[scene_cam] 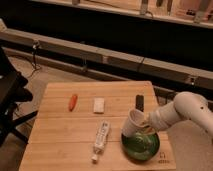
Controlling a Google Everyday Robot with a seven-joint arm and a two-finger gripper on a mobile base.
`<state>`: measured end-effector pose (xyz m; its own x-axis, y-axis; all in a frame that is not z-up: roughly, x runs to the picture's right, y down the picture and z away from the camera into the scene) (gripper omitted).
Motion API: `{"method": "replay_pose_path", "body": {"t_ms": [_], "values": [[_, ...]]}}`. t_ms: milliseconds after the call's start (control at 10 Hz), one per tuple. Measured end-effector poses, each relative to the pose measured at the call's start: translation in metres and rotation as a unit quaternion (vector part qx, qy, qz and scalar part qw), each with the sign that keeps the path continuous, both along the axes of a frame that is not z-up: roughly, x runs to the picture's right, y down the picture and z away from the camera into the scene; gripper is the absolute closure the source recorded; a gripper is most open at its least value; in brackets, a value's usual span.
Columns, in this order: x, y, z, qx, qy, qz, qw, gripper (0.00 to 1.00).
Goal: Place the ceramic cup in the ceramic bowl
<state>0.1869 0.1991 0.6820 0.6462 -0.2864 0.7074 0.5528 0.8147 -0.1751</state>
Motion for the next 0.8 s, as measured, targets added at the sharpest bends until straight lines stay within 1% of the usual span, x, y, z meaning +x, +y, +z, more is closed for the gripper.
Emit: {"method": "replay_pose_path", "body": {"t_ms": [300,400,600,800], "values": [[0.0018,0.0028,-0.0007,-0.001,0.000,0.002,1.0000,1.00],[0.0025,0.0035,-0.0011,-0.001,0.000,0.003,1.0000,0.97],[0.0036,0.0053,-0.0016,-0.001,-0.001,0.004,1.0000,0.82],[0.0052,0.0078,-0.0013,-0.002,-0.001,0.007,1.0000,0.80]]}}
